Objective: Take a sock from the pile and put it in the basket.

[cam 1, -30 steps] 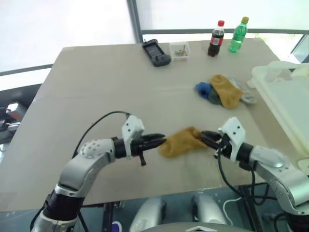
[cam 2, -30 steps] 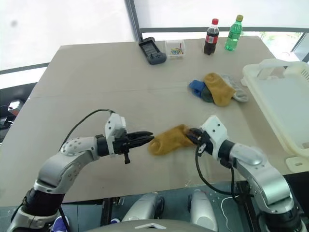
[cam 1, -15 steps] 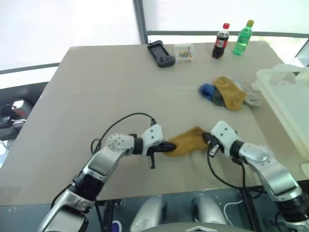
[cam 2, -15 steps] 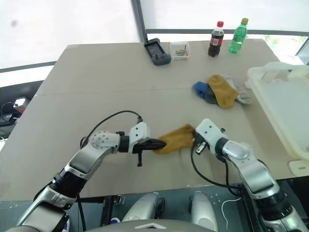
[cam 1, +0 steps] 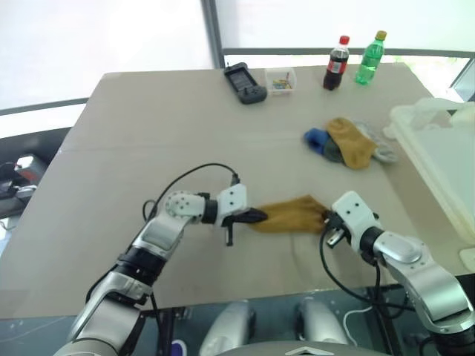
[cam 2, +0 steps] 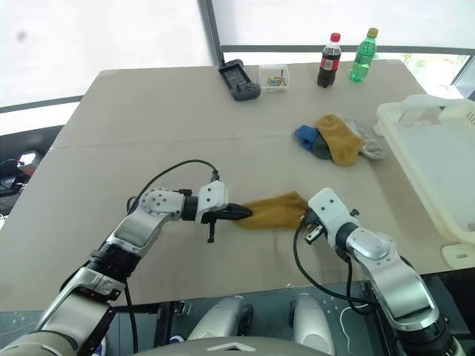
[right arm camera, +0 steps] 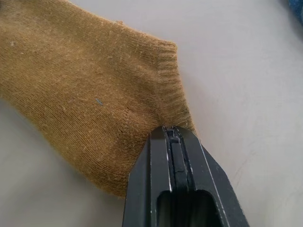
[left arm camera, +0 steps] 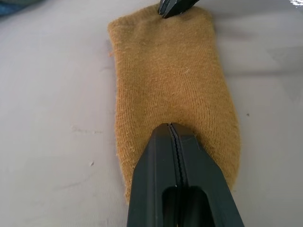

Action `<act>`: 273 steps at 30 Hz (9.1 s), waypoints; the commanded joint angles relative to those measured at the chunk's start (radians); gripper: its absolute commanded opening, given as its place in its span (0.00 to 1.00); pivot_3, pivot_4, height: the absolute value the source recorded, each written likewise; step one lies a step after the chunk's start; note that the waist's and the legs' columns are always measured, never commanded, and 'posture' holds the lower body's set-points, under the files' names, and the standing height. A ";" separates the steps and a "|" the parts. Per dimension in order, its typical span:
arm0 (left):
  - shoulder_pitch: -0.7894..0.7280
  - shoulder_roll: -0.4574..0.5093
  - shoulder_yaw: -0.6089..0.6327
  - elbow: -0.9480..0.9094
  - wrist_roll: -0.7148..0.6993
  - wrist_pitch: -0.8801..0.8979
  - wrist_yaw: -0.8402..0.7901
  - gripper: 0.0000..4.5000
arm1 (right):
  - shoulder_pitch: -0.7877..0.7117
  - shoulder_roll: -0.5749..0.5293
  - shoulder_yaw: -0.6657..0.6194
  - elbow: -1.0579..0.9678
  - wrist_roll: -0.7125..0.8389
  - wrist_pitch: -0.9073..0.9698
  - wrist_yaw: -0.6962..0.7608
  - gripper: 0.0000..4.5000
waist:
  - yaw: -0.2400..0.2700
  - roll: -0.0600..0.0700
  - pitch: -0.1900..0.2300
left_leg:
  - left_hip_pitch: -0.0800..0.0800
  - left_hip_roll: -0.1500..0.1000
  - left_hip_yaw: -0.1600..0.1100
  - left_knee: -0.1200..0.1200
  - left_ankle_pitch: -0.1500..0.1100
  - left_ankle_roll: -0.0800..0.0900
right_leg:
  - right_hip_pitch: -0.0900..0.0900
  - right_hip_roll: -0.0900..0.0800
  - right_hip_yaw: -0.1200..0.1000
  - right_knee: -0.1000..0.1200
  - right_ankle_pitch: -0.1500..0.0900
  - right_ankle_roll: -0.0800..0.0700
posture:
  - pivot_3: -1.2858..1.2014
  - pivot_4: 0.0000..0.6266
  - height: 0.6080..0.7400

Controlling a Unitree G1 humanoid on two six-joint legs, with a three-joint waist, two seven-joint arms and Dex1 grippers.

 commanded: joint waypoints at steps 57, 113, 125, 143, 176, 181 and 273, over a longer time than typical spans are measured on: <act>0.348 0.195 0.667 -0.741 -0.728 0.661 0.299 1.00 | -0.547 0.072 -0.220 0.912 -0.026 -0.519 -0.031 0.99 | -0.032 0.004 0.004 | -0.005 0.003 0.006 -0.002 0.001 -0.001 | -0.008 0.002 0.006 0.001 0.000 -0.001 | 0.52 0.24 1.00; 0.415 0.194 0.627 -0.704 -0.691 0.615 0.313 1.00 | -0.535 -0.075 0.029 0.820 0.029 -0.622 0.497 0.01 | -0.027 0.005 0.006 | -0.004 0.004 0.006 -0.002 0.001 -0.001 | -0.007 0.002 0.005 0.000 0.000 -0.001 | 0.52 0.24 1.00; 0.203 0.113 0.409 -0.491 -0.453 0.583 0.377 1.00 | -0.577 -0.096 0.000 0.983 0.000 -0.845 0.649 0.49 | -0.029 0.005 0.007 | -0.004 0.003 0.006 -0.002 0.001 -0.001 | -0.007 0.002 0.006 0.000 0.000 -0.001 | 0.52 0.24 1.00; -0.197 -0.211 0.132 0.117 -0.075 0.346 0.411 0.00 | -0.383 -0.075 -0.164 0.563 0.115 -0.535 0.410 0.50 | -0.028 0.005 0.007 | -0.007 0.001 0.004 0.001 0.001 -0.001 | -0.008 0.001 0.004 0.002 0.001 -0.001 | 0.52 0.24 1.00; -0.112 -0.212 0.338 -0.193 -0.251 0.756 0.409 0.45 | -0.441 0.033 -0.191 0.659 0.187 -0.213 0.237 0.56 | -0.032 0.004 0.007 | -0.020 0.000 0.001 0.009 0.001 -0.001 | -0.018 0.000 0.002 0.005 0.001 0.000 | 0.52 0.24 1.00; -0.096 -0.221 0.361 -0.235 -0.287 0.858 0.461 0.79 | -0.412 0.030 -0.225 0.563 0.247 -0.118 0.237 0.97 | -0.028 0.004 0.007 | -0.021 -0.001 0.000 0.012 0.001 -0.001 | -0.017 0.000 0.001 0.006 0.001 0.000 | 0.52 0.24 1.00; 0.059 -0.114 0.140 -0.328 -0.280 0.728 0.450 0.75 | -0.081 -0.057 -0.230 0.123 0.379 -0.179 0.162 0.98 | -0.005 0.004 0.003 | -0.014 -0.001 -0.001 0.014 0.000 0.000 | -0.008 0.000 0.000 0.003 0.002 0.001 | 0.52 0.24 1.00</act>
